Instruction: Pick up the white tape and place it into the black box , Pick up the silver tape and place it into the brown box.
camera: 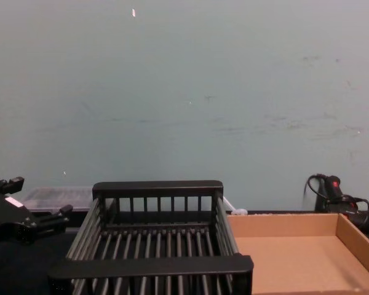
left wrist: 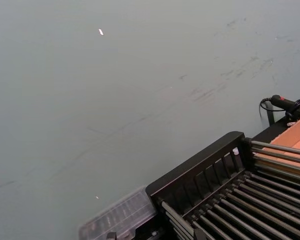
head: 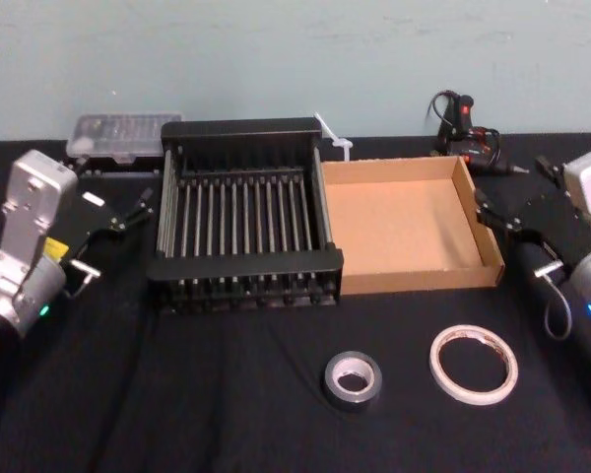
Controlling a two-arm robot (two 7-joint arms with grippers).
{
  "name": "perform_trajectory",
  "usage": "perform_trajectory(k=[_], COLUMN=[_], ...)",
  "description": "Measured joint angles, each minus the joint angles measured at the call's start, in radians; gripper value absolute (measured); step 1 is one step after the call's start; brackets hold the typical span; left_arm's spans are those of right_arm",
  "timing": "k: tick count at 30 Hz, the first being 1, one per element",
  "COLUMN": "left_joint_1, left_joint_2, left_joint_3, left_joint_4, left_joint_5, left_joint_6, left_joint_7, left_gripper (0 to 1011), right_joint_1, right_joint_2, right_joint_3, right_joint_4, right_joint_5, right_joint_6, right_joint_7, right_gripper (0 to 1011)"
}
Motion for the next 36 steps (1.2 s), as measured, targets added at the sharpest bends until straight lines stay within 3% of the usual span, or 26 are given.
perform_trajectory(k=[11,29,36], left_joint_1=[0.000,0.000,0.000], left_joint_2=[0.000,0.000,0.000], left_joint_3=[0.000,0.000,0.000], left_joint_4=[0.000,0.000,0.000], left_joint_5=[0.000,0.000,0.000], left_joint_6=[0.000,0.000,0.000], left_joint_7=[0.000,0.000,0.000], left_gripper=[1001,1001,1001], right_joint_1=[-0.116,-0.288,-0.354], right_joint_2=[0.047,0.079,0.094], right_joint_3=[0.087,0.181,0.220], right_joint_4=[-0.119,-0.283,-0.348], right_joint_5=[0.091,0.109,0.141], right_joint_6=[0.002,-0.001,0.016], right_joint_7=[0.078,0.082,0.106], right_gripper=[1002,1003,1002])
